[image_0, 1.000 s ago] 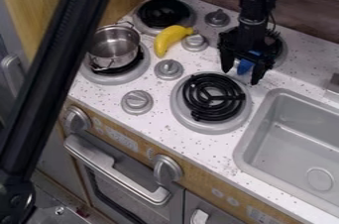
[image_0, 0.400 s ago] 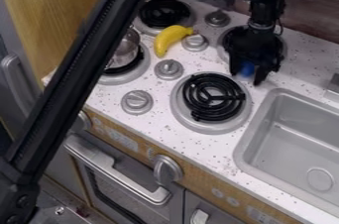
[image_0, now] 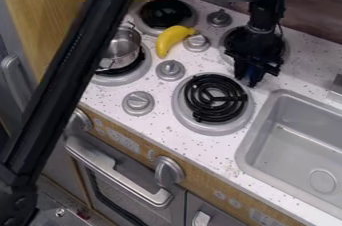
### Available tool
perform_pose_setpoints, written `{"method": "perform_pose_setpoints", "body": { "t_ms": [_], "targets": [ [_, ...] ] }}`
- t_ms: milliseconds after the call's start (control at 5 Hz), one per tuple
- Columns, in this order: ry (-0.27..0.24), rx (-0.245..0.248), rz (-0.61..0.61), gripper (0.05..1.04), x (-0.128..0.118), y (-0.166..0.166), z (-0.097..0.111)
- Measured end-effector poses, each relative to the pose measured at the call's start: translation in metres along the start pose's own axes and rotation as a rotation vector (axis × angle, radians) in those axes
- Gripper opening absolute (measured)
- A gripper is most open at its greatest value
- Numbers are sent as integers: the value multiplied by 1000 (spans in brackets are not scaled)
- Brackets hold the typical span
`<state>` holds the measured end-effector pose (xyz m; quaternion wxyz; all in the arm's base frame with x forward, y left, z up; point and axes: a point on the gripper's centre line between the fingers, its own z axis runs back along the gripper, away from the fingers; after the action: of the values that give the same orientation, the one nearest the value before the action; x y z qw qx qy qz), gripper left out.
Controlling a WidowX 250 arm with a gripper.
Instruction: Move the blue fork on top of the bottom right burner
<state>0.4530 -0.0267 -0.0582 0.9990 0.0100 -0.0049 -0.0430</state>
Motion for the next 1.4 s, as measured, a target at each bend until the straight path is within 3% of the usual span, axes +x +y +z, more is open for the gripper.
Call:
{"method": "perform_pose_setpoints", "body": {
  "t_ms": [400, 600, 800, 1000, 1200, 1400],
  "targets": [
    [-90, -23, -2, 352, -27, 8, 61],
    [-65, 1, -22, 313, -58, 21, 70],
    [-20, 1, -47, 313, -90, 23, 68],
    [31, 31, -78, 313, -115, 27, 61],
    [74, 52, -120, 313, -128, 22, 54],
    [87, 12, -105, 313, -125, 8, 55]
  ]
}}
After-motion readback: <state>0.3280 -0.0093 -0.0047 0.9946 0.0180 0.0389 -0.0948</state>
